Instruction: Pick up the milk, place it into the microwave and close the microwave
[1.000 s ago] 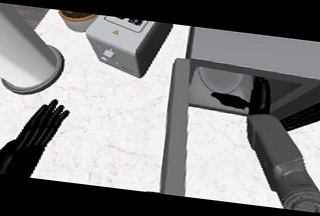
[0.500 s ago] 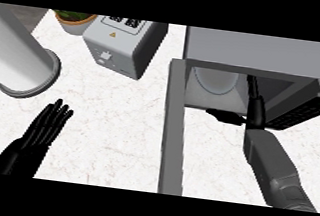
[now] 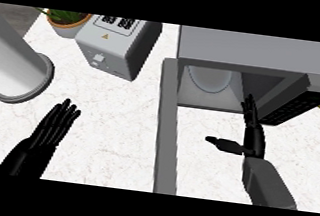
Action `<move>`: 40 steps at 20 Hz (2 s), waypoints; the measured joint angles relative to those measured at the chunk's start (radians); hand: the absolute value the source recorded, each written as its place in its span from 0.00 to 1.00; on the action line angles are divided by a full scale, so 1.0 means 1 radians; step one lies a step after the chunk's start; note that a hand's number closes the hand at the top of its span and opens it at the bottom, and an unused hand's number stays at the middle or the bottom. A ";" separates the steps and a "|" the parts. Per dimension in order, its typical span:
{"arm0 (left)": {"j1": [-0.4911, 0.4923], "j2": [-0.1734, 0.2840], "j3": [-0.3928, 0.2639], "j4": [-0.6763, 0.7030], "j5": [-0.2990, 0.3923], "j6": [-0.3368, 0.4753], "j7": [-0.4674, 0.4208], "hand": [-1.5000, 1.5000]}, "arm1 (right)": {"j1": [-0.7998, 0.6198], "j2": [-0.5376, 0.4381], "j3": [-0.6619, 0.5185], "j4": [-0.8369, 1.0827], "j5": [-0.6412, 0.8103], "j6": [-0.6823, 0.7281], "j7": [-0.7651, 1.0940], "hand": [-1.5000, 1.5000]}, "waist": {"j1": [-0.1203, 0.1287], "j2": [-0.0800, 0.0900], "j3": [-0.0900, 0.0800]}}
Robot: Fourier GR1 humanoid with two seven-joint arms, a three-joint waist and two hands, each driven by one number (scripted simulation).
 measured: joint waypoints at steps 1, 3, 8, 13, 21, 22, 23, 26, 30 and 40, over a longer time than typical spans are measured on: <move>0.005 0.005 0.002 0.002 0.014 -0.015 0.000 0.00 | 0.019 0.001 0.001 -0.019 -0.009 0.030 -0.003 0.00 | -0.004 -0.001 0.000; 0.002 0.005 -0.022 0.006 0.021 -0.035 0.021 1.00 | 0.064 0.009 0.004 -0.051 -0.024 0.079 -0.013 0.00 | -0.011 -0.002 0.000; -0.025 0.031 -0.040 0.040 -0.012 -0.063 0.036 1.00 | 0.188 0.016 0.027 -0.192 -0.058 0.185 -0.002 0.00 | -0.021 -0.004 -0.001; -0.051 0.035 -0.096 0.069 -0.114 -0.052 0.047 1.00 | 0.341 0.007 0.064 -0.398 -0.091 0.261 0.024 0.00 | -0.030 -0.005 -0.002; -0.133 0.069 -0.209 0.176 -0.290 -0.083 0.005 1.00 | 0.593 0.003 0.123 -0.794 -0.144 0.326 0.143 0.00 | -0.036 -0.004 -0.002; -0.136 0.057 -0.237 0.189 -0.315 -0.076 0.001 1.00 | 0.630 0.000 0.128 -0.845 -0.153 0.336 0.158 0.00 | -0.034 -0.003 -0.002; -0.143 0.039 -0.266 0.202 -0.335 -0.072 0.005 1.00 | 0.663 0.000 0.133 -0.893 -0.160 0.340 0.176 0.00 | -0.032 -0.003 -0.002; -0.177 -0.008 -0.318 0.260 -0.382 -0.055 0.003 1.00 | 0.763 -0.004 0.143 -1.050 -0.189 0.356 0.234 0.00 | -0.026 -0.001 -0.001; -0.239 -0.065 -0.390 0.363 -0.415 0.001 -0.009 1.00 | 0.887 -0.027 0.144 -1.224 -0.229 0.398 0.285 0.00 | -0.025 0.001 -0.001; -0.518 -0.097 -0.702 0.655 -0.222 0.341 0.012 1.00 | 1.007 -0.053 0.160 -1.511 -0.325 0.468 0.418 0.00 | -0.046 0.007 -0.001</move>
